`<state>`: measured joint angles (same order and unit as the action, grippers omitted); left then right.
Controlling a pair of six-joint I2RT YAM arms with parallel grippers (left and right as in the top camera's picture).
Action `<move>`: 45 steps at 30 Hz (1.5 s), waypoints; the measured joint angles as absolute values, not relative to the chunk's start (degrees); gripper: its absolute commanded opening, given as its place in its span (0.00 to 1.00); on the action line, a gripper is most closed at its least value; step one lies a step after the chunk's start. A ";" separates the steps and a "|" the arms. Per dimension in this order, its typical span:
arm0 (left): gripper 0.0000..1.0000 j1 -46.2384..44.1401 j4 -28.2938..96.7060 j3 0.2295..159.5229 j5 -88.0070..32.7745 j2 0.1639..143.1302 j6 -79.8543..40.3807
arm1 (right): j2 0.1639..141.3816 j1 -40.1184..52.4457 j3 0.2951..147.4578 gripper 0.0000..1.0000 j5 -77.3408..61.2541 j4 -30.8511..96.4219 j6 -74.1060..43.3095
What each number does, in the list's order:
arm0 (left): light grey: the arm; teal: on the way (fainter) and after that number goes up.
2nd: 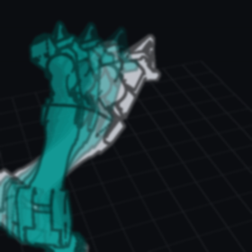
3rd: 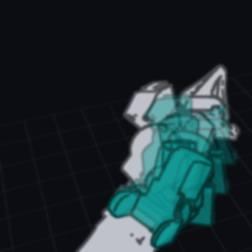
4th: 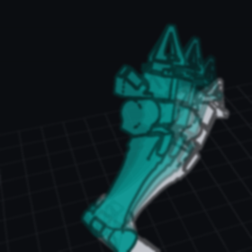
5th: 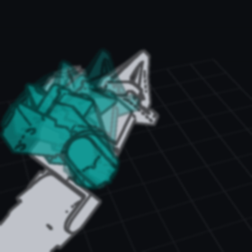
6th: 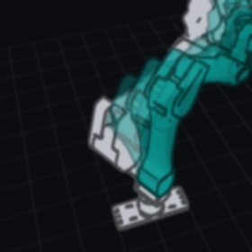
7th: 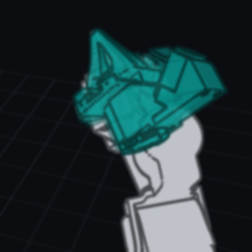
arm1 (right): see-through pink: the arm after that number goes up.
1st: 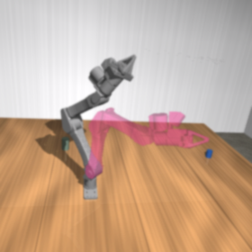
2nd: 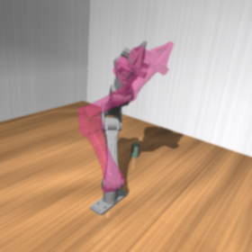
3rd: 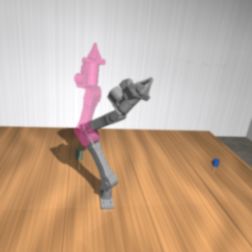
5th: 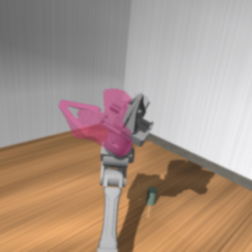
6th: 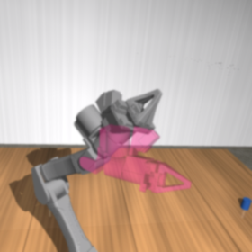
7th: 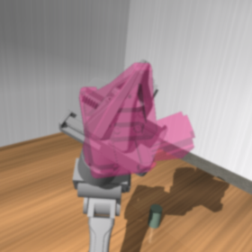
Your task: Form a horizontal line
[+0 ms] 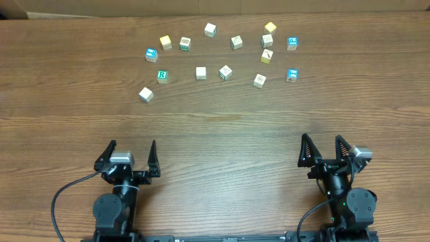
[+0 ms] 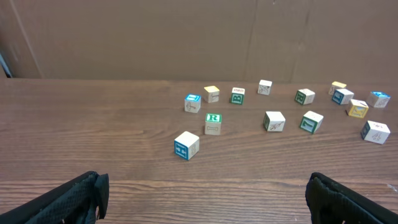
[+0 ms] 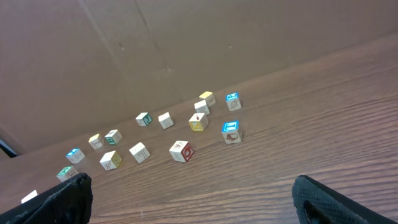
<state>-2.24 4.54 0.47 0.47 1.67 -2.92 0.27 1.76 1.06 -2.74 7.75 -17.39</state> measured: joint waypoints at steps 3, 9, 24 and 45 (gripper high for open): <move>0.99 -2.26 4.51 0.47 0.23 1.56 -2.79 | 0.47 -3.07 1.06 1.00 -5.48 4.54 -9.47; 1.00 -2.26 4.51 0.47 -0.01 1.52 -2.79 | 0.47 -5.63 1.06 1.00 -7.42 4.32 -1.58; 1.00 -2.26 4.51 0.47 -0.01 1.52 -2.79 | 0.47 -5.63 1.06 1.00 -8.21 4.32 1.34; 1.00 -2.26 4.49 0.47 -0.03 1.52 -2.79 | 0.47 -5.63 1.06 1.00 -8.58 4.34 1.50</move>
<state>-2.26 4.49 0.47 -0.03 1.52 -2.79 0.47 -5.63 1.06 -8.58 4.34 1.50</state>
